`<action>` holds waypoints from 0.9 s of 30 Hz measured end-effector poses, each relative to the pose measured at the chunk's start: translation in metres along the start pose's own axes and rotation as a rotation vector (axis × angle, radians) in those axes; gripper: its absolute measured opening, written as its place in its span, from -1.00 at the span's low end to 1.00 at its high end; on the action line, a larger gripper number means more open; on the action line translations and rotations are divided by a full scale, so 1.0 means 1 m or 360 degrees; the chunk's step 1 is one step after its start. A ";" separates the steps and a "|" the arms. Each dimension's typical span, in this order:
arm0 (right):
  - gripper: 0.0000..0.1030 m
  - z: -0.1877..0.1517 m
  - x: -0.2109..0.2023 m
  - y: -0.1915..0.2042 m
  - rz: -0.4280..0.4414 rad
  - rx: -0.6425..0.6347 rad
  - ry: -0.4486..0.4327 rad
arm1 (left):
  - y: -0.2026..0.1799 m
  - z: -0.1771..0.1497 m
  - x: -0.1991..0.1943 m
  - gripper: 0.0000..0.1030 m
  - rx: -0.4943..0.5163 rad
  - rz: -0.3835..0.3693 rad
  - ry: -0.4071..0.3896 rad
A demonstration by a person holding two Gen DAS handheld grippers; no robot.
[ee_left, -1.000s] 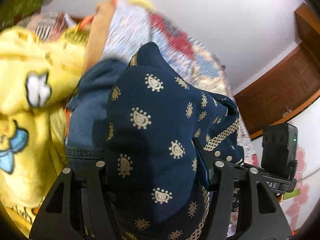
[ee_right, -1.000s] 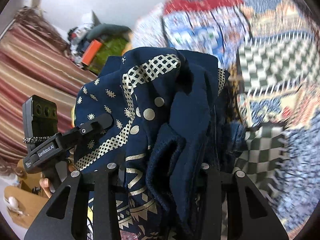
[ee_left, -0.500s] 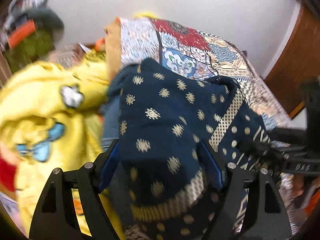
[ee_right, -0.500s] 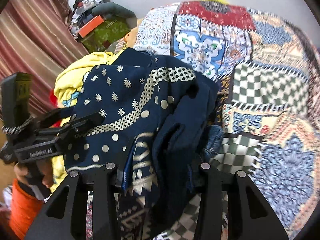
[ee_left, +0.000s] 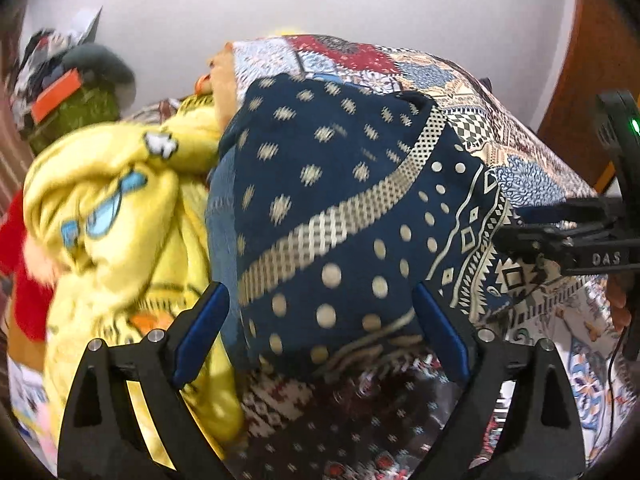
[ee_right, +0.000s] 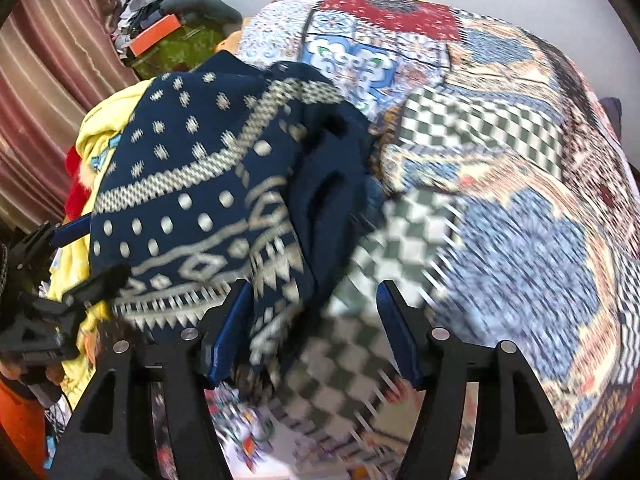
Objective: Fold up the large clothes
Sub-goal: 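Release the folded bundle and raise both grippers away from the bed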
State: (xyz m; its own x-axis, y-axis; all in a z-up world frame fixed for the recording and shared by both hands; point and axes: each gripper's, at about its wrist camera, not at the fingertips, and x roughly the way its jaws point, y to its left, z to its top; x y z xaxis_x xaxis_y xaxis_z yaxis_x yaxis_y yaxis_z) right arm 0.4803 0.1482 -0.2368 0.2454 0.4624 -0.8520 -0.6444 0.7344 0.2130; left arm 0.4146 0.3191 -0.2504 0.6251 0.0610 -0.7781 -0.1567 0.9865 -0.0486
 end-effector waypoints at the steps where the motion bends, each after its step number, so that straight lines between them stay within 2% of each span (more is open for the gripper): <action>1: 0.18 -0.003 -0.003 -0.001 -0.0015 0.0005 0.0002 | 0.002 -0.003 -0.002 0.81 -0.0045 -0.0013 0.0016; 5: 0.18 -0.017 -0.033 -0.006 -0.0062 0.0033 -0.0022 | -0.006 -0.008 -0.022 0.80 -0.0078 0.0016 0.0036; 7: 0.18 -0.023 -0.058 -0.003 -0.0030 0.0049 -0.0077 | -0.015 -0.009 -0.042 0.80 -0.0038 0.0086 -0.0001; 10: 0.18 -0.032 -0.107 0.010 0.0017 0.0036 -0.0215 | -0.027 -0.009 -0.082 0.80 -0.0012 0.0129 -0.0099; 16: 0.18 -0.051 -0.209 0.052 0.0058 -0.0049 -0.0567 | -0.053 -0.006 -0.192 0.80 -0.0014 0.0122 -0.0426; 19: 0.18 -0.070 -0.267 0.078 0.0079 -0.0107 -0.0788 | -0.066 -0.009 -0.249 0.80 -0.0022 0.0087 -0.0600; 22: 0.18 -0.090 -0.310 0.098 0.0092 -0.0152 -0.0973 | -0.080 -0.018 -0.303 0.80 -0.0028 0.0048 -0.0779; 27: 0.18 -0.122 -0.354 0.124 0.0068 -0.0205 -0.1221 | -0.105 -0.041 -0.369 0.80 0.0019 0.0019 -0.1014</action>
State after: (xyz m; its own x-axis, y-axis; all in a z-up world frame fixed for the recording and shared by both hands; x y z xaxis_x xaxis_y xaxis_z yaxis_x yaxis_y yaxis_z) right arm 0.2249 0.0143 0.0329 0.6206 0.7380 -0.2649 -0.7322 0.6664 0.1411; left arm 0.1691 0.1870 0.0157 0.9562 0.1471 -0.2530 -0.1603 0.9865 -0.0324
